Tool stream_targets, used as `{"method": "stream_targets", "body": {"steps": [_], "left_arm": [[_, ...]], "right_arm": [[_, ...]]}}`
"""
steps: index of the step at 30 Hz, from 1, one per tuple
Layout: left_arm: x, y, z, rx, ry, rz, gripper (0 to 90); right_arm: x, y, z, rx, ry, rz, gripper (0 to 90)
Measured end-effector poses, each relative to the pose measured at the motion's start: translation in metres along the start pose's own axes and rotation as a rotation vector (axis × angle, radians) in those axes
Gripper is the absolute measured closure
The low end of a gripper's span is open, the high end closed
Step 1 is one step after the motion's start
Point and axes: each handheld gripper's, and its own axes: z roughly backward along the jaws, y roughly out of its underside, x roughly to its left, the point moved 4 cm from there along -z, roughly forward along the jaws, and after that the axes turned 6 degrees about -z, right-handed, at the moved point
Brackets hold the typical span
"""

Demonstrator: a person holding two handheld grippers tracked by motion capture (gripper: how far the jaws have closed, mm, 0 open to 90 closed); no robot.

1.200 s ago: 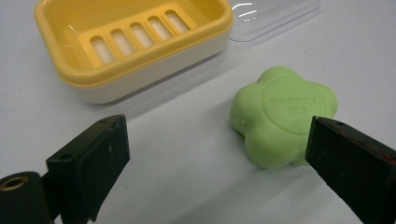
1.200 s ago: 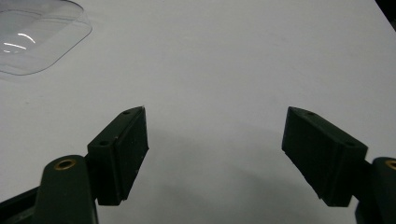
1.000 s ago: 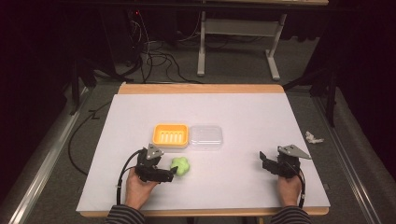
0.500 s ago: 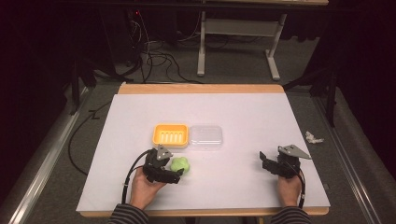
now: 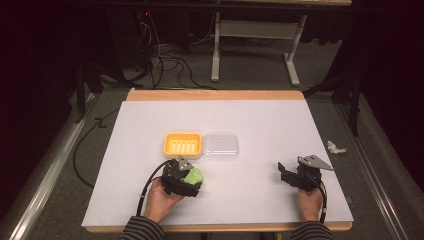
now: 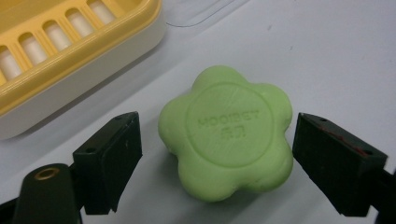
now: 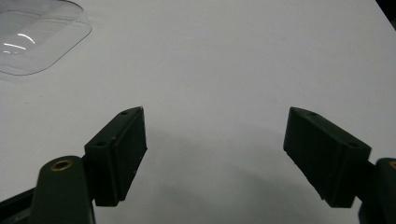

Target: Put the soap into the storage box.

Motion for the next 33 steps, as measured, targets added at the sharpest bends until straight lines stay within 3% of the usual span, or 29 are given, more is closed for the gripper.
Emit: {"method": "stream_targets", "body": {"steps": [15,20,33], "left_arm": [[-0.003,0.008,-0.013,0.032,-0.005,-0.026,23.1],[-0.001,0.006,-0.014,0.032,0.01,-0.003,25.4],[0.0,0.006,-0.012,0.013,0.021,0.009,26.4]], "right_arm": [[0.0,0.0,0.0,0.003,0.002,0.003,21.5],[0.0,0.0,0.0,0.004,0.002,0.001,21.4],[-0.001,0.0,0.0,0.006,0.003,0.0,20.9]]}}
